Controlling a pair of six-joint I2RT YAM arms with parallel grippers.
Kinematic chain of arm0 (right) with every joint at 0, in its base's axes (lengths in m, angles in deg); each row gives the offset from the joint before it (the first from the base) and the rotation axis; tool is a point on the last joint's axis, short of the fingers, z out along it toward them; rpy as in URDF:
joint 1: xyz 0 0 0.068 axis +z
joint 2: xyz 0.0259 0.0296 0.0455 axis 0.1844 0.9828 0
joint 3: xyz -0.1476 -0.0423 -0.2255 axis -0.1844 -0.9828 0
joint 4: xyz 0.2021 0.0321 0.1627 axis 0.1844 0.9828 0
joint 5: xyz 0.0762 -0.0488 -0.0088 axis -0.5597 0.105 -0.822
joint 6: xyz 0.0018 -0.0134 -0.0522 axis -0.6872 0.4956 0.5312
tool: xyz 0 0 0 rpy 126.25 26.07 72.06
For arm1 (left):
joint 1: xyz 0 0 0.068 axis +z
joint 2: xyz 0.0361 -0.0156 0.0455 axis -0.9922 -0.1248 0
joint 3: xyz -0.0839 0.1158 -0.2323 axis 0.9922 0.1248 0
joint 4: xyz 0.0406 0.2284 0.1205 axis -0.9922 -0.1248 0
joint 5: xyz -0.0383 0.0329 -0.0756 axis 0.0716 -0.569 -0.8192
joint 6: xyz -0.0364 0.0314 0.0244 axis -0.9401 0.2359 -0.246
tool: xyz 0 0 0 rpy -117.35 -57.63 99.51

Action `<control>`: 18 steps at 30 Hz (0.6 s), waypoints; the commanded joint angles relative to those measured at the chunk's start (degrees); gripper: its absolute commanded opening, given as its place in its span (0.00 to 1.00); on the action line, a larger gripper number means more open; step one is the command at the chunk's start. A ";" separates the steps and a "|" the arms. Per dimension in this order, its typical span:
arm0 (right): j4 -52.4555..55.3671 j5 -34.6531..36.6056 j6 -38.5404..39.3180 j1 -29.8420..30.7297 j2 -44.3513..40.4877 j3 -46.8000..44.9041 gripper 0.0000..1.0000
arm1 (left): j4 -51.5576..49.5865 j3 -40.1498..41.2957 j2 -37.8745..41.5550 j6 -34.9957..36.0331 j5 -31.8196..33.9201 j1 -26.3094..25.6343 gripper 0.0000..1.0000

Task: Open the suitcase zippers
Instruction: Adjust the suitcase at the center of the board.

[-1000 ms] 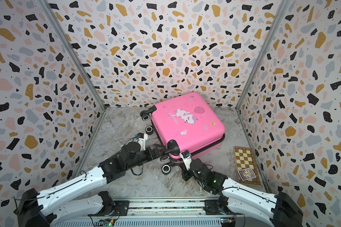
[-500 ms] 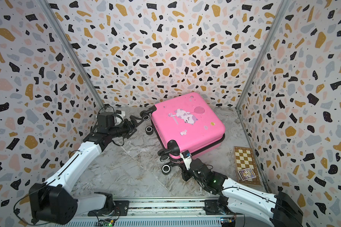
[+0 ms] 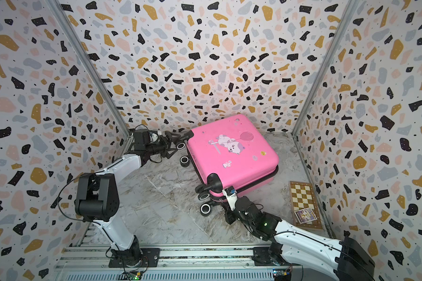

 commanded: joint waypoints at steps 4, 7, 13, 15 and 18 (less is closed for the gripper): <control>-0.88 -3.90 -0.25 1.09 -0.50 2.18 0.00 | 11.94 -3.98 -5.00 -7.94 -1.59 -1.31 0.93; -0.83 -3.82 -0.24 1.13 -0.59 2.07 0.00 | 14.10 -5.07 -7.15 -9.74 -1.58 -2.18 0.89; -0.38 -3.62 -0.65 1.09 -0.88 1.62 0.00 | 23.70 -4.87 -11.59 -16.16 -1.94 -3.75 0.73; -0.10 -3.40 -0.68 1.14 -0.94 1.68 0.00 | 26.15 -3.12 -11.53 -17.16 -1.56 -3.59 0.65; 0.58 -2.67 -0.80 1.11 -0.87 2.07 0.00 | 27.19 -0.73 -10.15 -16.71 -0.93 -2.81 0.50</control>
